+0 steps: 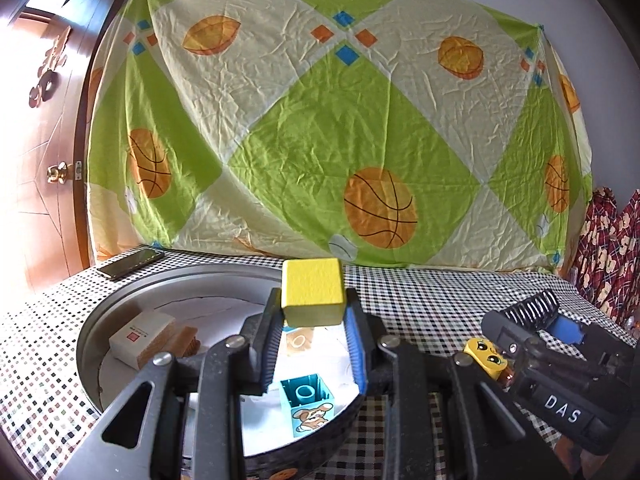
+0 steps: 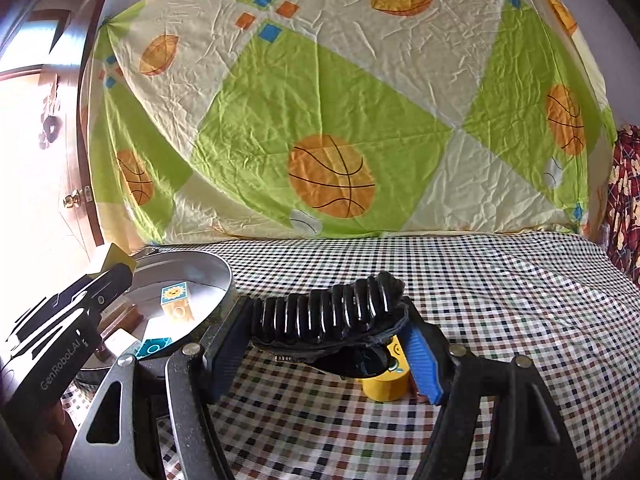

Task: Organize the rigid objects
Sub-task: 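Lift and carry the yellow cube over the tin with left tool while right tool carries the comb, then lower the cube into the tin and open left tool while right tool drops the comb inside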

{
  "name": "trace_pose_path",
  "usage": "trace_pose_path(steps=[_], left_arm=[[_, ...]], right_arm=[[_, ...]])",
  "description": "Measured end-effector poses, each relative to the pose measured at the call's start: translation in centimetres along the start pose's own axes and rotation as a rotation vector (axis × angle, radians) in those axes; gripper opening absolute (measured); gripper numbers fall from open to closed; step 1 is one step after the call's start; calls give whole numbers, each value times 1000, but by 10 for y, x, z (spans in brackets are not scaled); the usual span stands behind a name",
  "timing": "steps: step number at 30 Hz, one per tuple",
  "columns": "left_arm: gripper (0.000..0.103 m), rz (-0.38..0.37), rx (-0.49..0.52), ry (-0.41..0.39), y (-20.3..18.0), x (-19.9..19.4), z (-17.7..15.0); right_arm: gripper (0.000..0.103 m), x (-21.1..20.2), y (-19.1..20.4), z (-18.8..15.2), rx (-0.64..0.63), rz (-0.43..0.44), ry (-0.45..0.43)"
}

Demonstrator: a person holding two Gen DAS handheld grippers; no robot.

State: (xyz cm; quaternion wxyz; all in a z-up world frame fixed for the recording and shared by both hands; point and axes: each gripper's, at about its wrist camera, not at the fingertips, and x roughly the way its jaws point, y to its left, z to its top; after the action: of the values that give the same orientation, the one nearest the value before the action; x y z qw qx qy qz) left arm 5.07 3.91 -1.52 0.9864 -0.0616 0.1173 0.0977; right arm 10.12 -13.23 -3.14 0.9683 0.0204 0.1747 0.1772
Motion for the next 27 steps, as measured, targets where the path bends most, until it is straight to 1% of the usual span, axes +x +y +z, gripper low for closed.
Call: trace_pose_path(steps=[6,27], left_arm=[[28,25,-3,-6,10,-1,1],[28,75,-31,-6,46,-5,5]], right_arm=[[72,3,12,0,-15,19,4],[72,9,45,-1,-44,80,1]])
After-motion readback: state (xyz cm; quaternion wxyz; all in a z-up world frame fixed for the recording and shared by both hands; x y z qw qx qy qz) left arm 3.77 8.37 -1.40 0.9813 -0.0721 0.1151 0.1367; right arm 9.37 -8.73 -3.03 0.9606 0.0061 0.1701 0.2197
